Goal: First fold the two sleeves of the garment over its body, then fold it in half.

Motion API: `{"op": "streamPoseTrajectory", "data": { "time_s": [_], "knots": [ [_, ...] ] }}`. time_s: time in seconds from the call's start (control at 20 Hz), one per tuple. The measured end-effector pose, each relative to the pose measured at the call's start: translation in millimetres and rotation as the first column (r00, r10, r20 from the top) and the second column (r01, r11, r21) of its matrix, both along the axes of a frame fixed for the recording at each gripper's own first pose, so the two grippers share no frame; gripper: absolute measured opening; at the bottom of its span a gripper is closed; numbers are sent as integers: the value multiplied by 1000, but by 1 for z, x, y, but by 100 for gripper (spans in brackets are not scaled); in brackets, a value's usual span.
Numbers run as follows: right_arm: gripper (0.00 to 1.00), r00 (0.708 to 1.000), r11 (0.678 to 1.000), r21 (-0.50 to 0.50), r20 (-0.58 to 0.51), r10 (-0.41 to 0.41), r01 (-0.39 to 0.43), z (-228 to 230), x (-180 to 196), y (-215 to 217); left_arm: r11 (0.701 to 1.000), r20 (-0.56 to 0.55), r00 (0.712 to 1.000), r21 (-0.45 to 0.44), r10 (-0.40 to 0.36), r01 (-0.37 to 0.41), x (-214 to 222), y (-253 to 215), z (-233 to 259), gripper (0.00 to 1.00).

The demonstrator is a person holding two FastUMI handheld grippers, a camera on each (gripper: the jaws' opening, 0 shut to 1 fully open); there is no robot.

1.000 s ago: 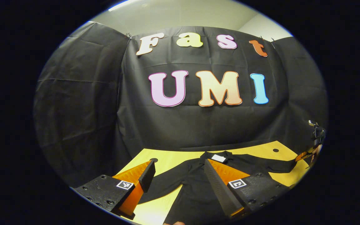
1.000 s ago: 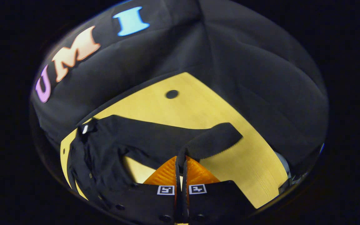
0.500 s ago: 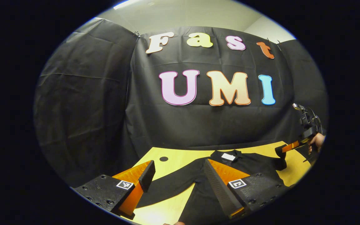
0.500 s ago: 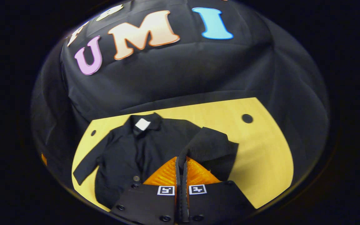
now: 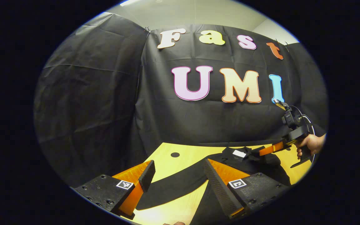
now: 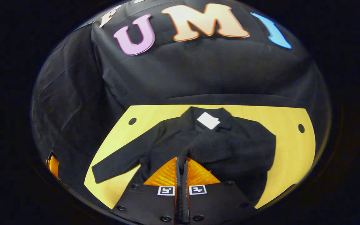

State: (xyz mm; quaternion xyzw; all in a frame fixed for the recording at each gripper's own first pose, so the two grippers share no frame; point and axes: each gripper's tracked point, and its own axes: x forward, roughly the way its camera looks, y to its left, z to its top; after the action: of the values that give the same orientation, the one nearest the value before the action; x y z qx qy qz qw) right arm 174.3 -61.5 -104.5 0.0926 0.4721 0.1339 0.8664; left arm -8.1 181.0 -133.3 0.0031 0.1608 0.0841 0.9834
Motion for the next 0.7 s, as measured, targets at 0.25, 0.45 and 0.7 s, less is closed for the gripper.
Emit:
{"op": "streamPoseTrajectory", "data": {
  "time_s": [0.25, 0.45, 0.7],
  "knots": [
    [2, 995, 995, 5, -34, 97, -97, 11, 41, 11, 999, -27, 999, -17, 44, -45, -6, 26, -13, 96],
    [11, 993, 994, 4, -41, 109, -109, -14, 37, 45, 996, -49, 995, -28, 84, -85, -11, 45, -26, 94],
    [83, 996, 996, -27, 27, 84, -83, -4, 48, 42, 986, -94, 984, -58, 152, -158, -20, 68, -51, 94]
  ]
}}
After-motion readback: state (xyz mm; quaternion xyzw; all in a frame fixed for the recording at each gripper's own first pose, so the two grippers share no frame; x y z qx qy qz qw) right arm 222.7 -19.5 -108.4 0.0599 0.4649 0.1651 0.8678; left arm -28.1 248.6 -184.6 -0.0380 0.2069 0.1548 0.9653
